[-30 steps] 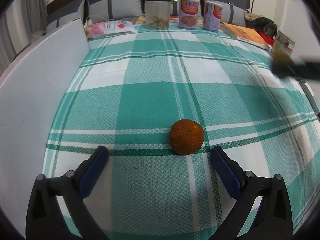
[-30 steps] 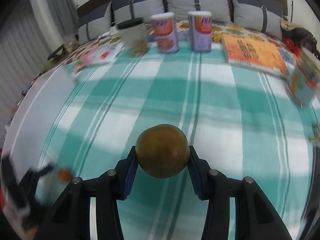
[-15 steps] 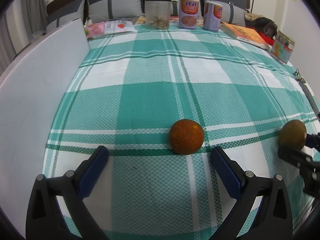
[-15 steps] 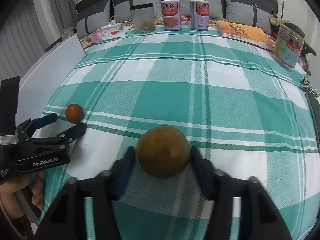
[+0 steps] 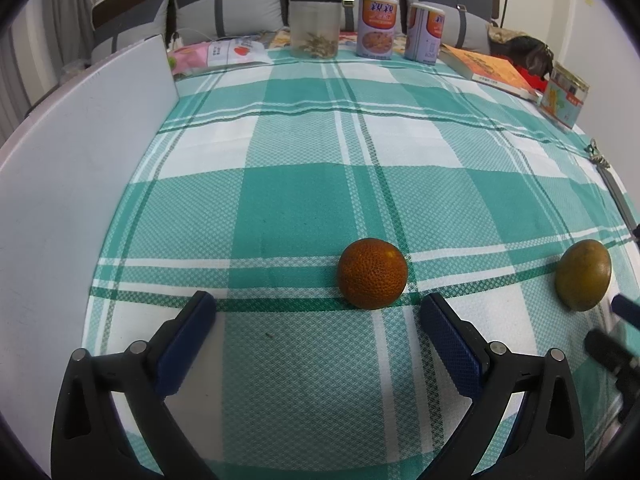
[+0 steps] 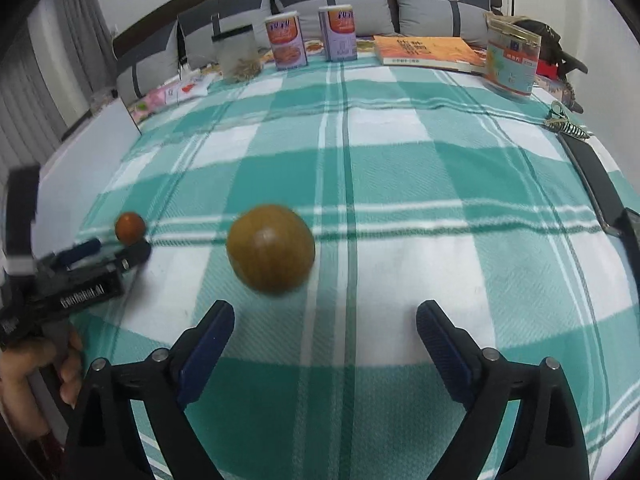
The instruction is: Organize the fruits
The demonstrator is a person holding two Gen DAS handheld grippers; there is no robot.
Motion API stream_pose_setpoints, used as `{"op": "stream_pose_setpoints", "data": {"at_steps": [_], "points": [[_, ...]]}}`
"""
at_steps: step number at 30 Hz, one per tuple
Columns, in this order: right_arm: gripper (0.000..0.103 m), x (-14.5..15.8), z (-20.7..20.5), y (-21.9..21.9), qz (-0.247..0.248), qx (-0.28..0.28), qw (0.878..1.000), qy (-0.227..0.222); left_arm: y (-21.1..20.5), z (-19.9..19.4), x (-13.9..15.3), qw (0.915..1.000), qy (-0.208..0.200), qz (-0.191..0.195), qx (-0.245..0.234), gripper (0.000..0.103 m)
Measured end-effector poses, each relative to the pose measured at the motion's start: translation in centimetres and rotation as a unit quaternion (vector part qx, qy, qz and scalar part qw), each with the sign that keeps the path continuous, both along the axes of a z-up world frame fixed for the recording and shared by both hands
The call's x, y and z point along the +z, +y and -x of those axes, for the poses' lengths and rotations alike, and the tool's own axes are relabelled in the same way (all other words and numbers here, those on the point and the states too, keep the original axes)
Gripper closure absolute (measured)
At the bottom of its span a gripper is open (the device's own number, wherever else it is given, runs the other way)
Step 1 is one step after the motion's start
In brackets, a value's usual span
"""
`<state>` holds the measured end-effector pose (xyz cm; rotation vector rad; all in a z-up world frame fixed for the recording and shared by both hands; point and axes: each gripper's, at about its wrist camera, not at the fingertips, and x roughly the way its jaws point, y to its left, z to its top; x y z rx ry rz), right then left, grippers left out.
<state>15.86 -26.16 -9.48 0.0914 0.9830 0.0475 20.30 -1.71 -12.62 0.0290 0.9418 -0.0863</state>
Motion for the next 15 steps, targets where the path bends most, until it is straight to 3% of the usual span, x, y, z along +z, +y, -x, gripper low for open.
{"op": "stream_pose_setpoints", "data": {"at_steps": [4, 15], "points": [[0.007, -0.7, 0.3, 1.2, 0.046, 0.012, 0.999, -0.007, 0.0, 0.0, 0.0, 1.0000, 0.000, 0.000, 0.000, 0.001], [0.000, -1.3, 0.4, 1.4, 0.062, 0.006, 0.998, -0.013, 0.0, 0.0, 0.0, 1.0000, 0.000, 0.000, 0.000, 0.001]]}}
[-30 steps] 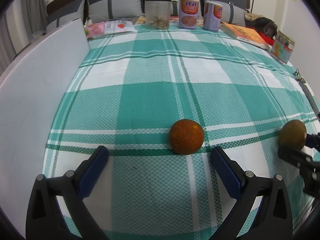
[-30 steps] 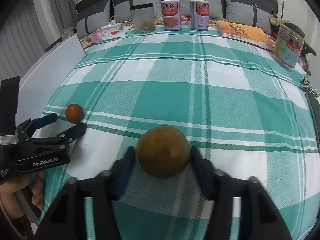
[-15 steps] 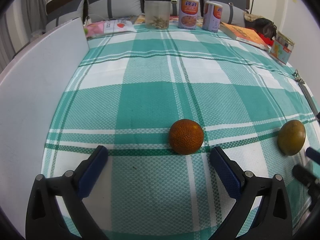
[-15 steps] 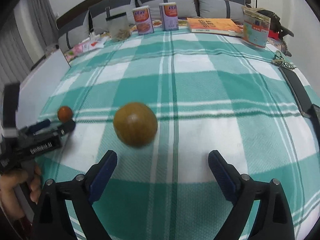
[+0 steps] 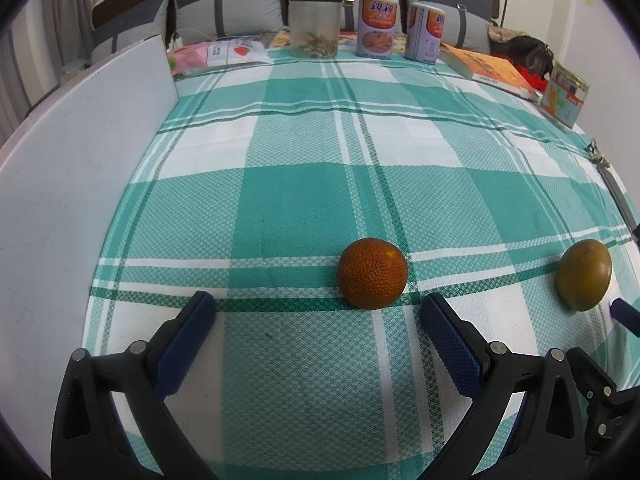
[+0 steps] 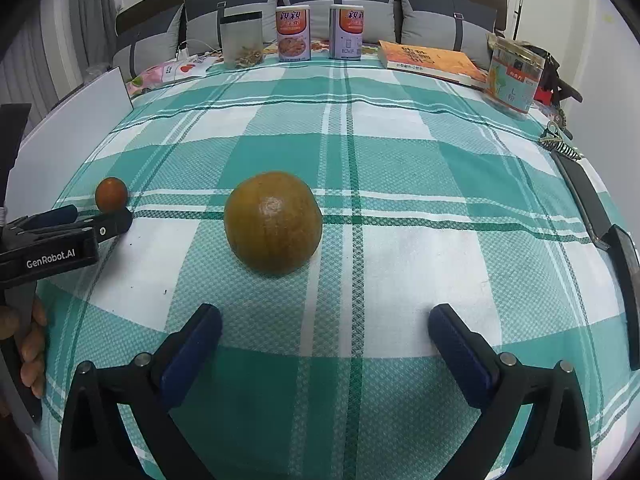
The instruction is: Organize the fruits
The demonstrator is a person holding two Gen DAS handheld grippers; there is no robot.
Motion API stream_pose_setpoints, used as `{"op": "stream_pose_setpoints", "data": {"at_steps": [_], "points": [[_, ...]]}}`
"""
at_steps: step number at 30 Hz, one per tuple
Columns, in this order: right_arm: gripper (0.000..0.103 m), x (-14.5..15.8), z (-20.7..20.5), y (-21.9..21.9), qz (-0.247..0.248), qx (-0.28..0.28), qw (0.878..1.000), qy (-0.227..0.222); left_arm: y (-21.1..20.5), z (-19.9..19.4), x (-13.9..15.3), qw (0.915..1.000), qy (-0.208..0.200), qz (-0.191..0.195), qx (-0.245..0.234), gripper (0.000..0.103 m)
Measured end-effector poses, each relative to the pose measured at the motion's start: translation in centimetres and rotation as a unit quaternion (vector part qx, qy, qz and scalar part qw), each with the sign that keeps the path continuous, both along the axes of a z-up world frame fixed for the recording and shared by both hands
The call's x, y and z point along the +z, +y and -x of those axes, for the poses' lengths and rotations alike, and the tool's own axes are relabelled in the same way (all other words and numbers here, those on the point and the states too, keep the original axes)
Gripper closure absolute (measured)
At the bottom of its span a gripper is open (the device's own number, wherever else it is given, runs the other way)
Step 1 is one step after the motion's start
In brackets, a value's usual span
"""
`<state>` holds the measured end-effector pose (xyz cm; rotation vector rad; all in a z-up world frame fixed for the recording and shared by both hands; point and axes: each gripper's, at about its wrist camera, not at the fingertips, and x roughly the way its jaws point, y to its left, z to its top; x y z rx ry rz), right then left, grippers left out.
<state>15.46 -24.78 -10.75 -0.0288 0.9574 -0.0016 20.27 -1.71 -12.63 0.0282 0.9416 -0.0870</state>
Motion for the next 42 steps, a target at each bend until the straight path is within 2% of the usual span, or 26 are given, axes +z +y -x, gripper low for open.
{"op": "stream_pose_setpoints", "data": {"at_steps": [5, 9, 11, 12, 13, 15, 16, 17, 18, 19, 21, 23, 24, 27, 29, 32, 34, 38, 40, 42], "points": [[0.000, 0.0, 0.0, 0.0, -0.001, 0.000, 1.000, 0.000, 0.1, 0.0, 0.1, 0.9999, 0.006, 0.008, -0.010, 0.001], [0.000, 0.0, -0.1, -0.1, -0.003, 0.002, 1.000, -0.001, 0.6, 0.1, 1.1, 0.9947, 0.020, 0.076, -0.068, 0.003], [0.000, 0.0, 0.0, -0.2, -0.005, 0.001, 1.000, -0.001, -0.5, -0.2, 1.6, 0.9942, 0.014, 0.056, -0.091, 0.004], [0.000, 0.0, -0.1, -0.3, -0.009, 0.001, 1.000, -0.002, -1.2, -0.3, 1.6, 0.9943, 0.009, 0.037, -0.099, 0.011], [0.000, 0.2, 0.0, -0.6, -0.022, 0.000, 1.000, -0.006, -1.9, -0.6, 1.5, 0.9941, 0.012, 0.023, -0.106, 0.029], [0.001, 0.9, 0.1, -1.8, -0.072, -0.003, 0.997, -0.017, -2.3, -1.1, 1.1, 0.9943, 0.023, 0.010, -0.104, 0.047], [0.002, 1.5, -0.1, -2.5, -0.100, -0.009, 0.995, -0.023, -2.3, -1.0, 1.3, 0.9949, 0.013, 0.008, -0.100, 0.062], [0.002, 2.0, -0.5, -2.7, -0.110, -0.007, 0.994, -0.026, -2.2, -1.1, 1.3, 0.9953, 0.013, 0.006, -0.096, 0.070], [0.008, 2.3, -1.0, -2.6, -0.112, 0.000, 0.993, -0.025, -2.0, -1.1, 1.5, 0.9958, 0.014, 0.010, -0.090, 0.073], [0.018, 2.7, -1.8, -2.1, -0.113, 0.016, 0.993, -0.019, -1.7, -1.0, 1.6, 0.9960, 0.018, 0.021, -0.085, 0.074], [0.026, 2.9, -3.3, -0.9, -0.099, 0.042, 0.994, 0.001, -1.0, -0.8, 2.0, 0.9964, 0.026, 0.038, -0.071, 0.074], [0.038, 2.1, -4.9, 0.2, -0.078, 0.051, 0.995, 0.044, -0.3, -0.2, 2.7, 0.9958, 0.034, 0.058, -0.063, 0.074], [0.055, 1.8, -5.5, 0.5, -0.085, 0.054, 0.993, 0.058, 0.1, 0.3, 3.2, 0.9953, 0.036, 0.069, -0.059, 0.074], [0.055, 2.4, -5.5, 1.3, -0.073, 0.060, 0.994, 0.052, 1.6, 2.7, 5.8, 0.9911, 0.046, 0.110, -0.059, 0.075], [0.055, 3.7, -5.1, 1.8, -0.089, 0.069, 0.993, 0.045, 2.7, 4.7, 8.3, 0.9871, 0.046, 0.136, -0.070, 0.075], [0.055, 7.6, -4.2, 3.6, -0.121, 0.101, 0.987, 0.025, 6.1, 7.8, 13.1, 0.9809, 0.039, 0.176, -0.073, 0.075], [0.055, 11.1, -3.7, 6.5, -0.157, 0.144, 0.977, 0.013, 9.4, 9.9, 16.2, 0.9776, 0.032, 0.200, -0.057, 0.075], [0.055, 15.6, -3.5, 12.3, -0.215, 0.216, 0.952, 0.009, 16.4, 11.9, 19.5, 0.9818, 0.014, 0.190, 0.005, 0.075], [0.055, 17.2, -4.1, 15.8, -0.255, 0.244, 0.935, 0.025, 20.3, 12.1, 19.5, 0.9841, 0.009, 0.170, 0.050, 0.074], [0.055, 18.3, -5.1, 19.7, -0.274, 0.272, 0.921, 0.048, 23.8, 12.1, 18.3, 0.9853, 0.017, 0.144, 0.090, 0.074]]}}
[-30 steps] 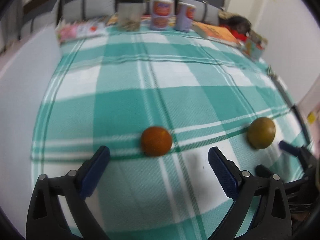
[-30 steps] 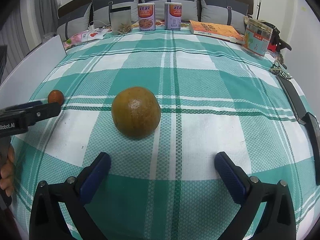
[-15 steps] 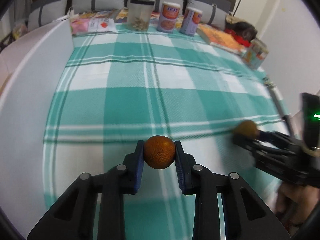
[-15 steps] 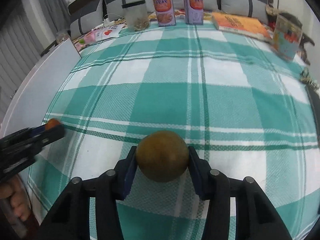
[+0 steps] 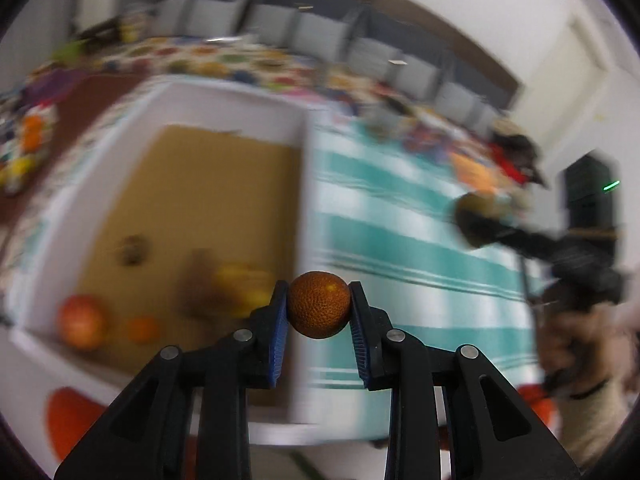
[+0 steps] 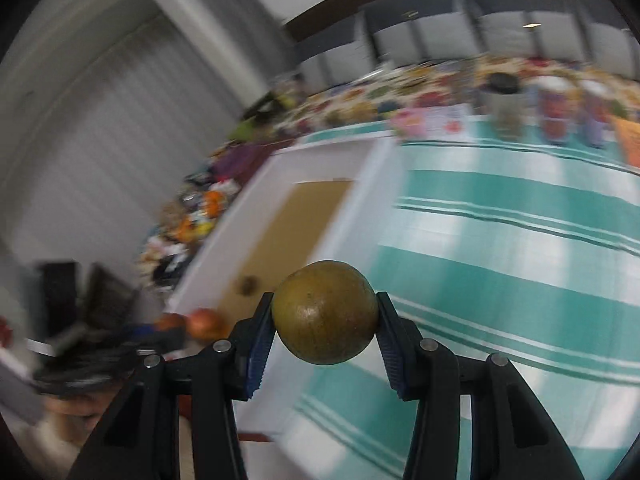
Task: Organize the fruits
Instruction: 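Carry the mandarin and brown fruit into the white box and open both tools, then withdraw both open tools up from the box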
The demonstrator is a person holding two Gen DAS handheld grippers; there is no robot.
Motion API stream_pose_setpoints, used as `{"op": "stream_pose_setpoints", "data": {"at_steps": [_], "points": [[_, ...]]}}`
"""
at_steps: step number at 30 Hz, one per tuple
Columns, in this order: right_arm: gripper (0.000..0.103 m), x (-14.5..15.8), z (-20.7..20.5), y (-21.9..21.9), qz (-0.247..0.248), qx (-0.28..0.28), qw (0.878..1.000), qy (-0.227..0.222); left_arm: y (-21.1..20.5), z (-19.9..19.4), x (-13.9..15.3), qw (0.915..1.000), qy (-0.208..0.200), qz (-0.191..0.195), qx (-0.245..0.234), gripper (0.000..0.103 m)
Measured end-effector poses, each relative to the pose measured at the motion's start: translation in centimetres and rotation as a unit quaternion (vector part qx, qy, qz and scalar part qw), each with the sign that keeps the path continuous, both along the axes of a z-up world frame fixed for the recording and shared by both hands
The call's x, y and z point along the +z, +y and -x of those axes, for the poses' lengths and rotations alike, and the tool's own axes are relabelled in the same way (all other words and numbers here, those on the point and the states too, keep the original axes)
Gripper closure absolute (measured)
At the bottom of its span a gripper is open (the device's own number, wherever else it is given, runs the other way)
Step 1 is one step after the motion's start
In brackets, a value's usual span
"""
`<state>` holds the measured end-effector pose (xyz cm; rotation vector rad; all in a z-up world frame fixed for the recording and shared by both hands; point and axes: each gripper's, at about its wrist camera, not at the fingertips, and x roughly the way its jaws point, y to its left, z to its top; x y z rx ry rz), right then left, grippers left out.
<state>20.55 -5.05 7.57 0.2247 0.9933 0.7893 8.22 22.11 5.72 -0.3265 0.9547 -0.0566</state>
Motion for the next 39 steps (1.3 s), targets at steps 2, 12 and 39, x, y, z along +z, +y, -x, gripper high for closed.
{"op": "stream_pose_setpoints", "data": {"at_steps": [2, 12, 39], "points": [[0.055, 0.6, -0.3, 3.6, 0.008, 0.032, 0.999, 0.001, 2.7, -0.2, -2.0, 0.9986, 0.026, -0.032, 0.032, 0.074], [0.055, -6.8, -0.9, 21.7, 0.213, 0.155, 0.965, -0.002, 4.7, -1.8, -11.2, 0.9890, 0.133, -0.048, 0.043, 0.073], [0.004, -1.5, 2.2, 15.0, 0.229, 0.055, 0.969, -0.069, 2.9, 2.5, -0.7, 0.9621, -0.035, -0.214, 0.165, 0.001]]}}
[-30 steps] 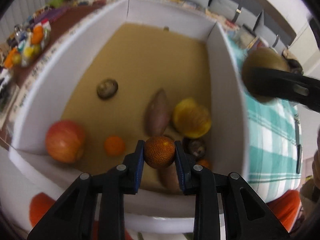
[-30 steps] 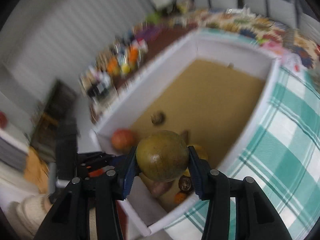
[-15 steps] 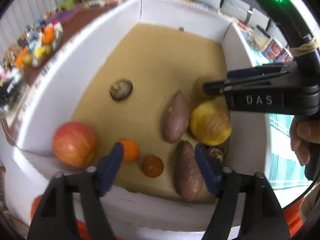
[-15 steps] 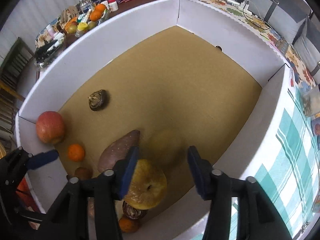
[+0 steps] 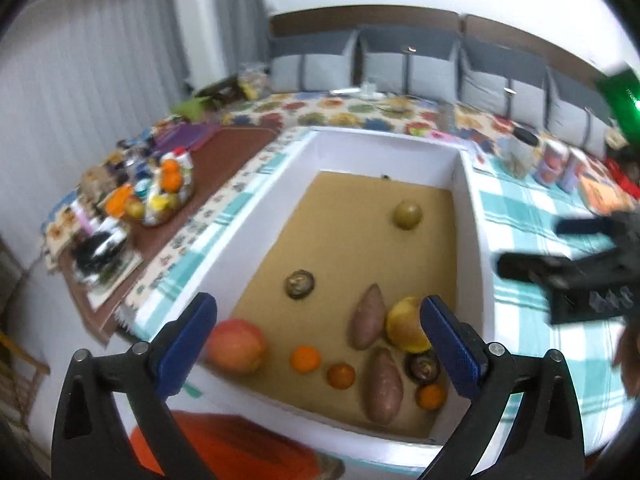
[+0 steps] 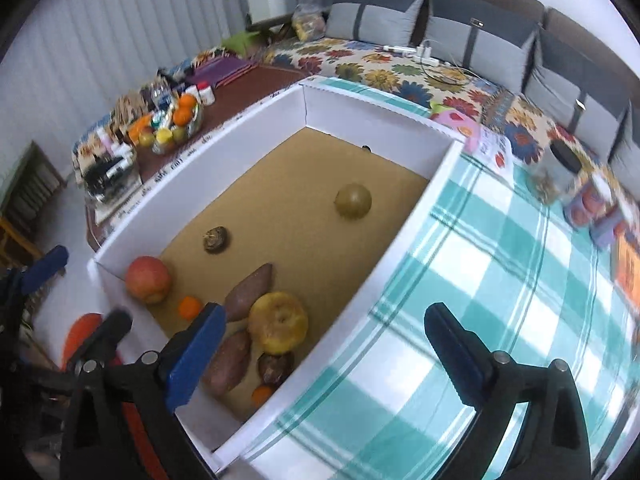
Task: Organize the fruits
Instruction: 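Withdraw both open tools up from the box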
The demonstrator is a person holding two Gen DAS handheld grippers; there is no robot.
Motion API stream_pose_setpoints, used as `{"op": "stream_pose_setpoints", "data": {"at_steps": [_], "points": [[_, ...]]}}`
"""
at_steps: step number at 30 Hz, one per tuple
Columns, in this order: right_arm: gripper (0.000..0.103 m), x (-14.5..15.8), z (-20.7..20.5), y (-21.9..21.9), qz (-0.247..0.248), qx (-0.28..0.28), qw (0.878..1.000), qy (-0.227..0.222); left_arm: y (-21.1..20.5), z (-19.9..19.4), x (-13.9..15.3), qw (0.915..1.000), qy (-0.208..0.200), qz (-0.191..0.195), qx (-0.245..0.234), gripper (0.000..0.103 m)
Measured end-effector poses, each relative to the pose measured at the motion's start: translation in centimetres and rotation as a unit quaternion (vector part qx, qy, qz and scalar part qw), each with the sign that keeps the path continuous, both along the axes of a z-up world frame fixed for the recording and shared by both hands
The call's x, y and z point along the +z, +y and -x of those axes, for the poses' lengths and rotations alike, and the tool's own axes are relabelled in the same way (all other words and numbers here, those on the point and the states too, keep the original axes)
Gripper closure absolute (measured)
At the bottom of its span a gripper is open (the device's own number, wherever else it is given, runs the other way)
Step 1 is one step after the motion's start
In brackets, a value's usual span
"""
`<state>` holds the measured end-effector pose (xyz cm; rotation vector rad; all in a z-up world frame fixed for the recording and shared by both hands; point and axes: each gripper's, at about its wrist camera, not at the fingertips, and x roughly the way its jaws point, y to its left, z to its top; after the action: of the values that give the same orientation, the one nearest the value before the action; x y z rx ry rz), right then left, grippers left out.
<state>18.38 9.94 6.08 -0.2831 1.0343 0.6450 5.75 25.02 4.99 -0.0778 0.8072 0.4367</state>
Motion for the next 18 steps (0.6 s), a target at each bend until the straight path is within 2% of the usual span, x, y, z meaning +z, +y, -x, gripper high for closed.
{"op": "stream_pose_setpoints", "data": {"at_steps": [3, 5, 9, 13, 18], "points": [[0.004, 0.0, 1.5, -1.1, -0.012, -0.021, 1.000, 0.016, 0.7, -0.1, -0.2, 0.9992, 0.037, 0.015, 0.003, 0.002], [0.004, -0.1, 2.3, -1.4, -0.013, -0.035, 0.999, 0.026, 1.2, 0.0, -0.5, 0.9985, 0.046, 0.028, 0.007, 0.002], [0.004, -0.2, 3.9, -0.6, -0.010, -0.035, 0.999, 0.038, 2.0, 0.4, -0.7, 0.9974, 0.053, 0.047, 0.014, 0.002], [0.004, -0.2, 5.2, 0.8, 0.009, -0.027, 0.999, 0.030, 2.9, 0.7, -0.7, 0.9958, 0.055, 0.071, 0.017, 0.002], [0.004, -0.5, 5.9, 1.8, 0.019, -0.025, 0.999, 0.030, 3.5, 1.0, -1.0, 0.9950, 0.062, 0.074, 0.025, 0.002]]}}
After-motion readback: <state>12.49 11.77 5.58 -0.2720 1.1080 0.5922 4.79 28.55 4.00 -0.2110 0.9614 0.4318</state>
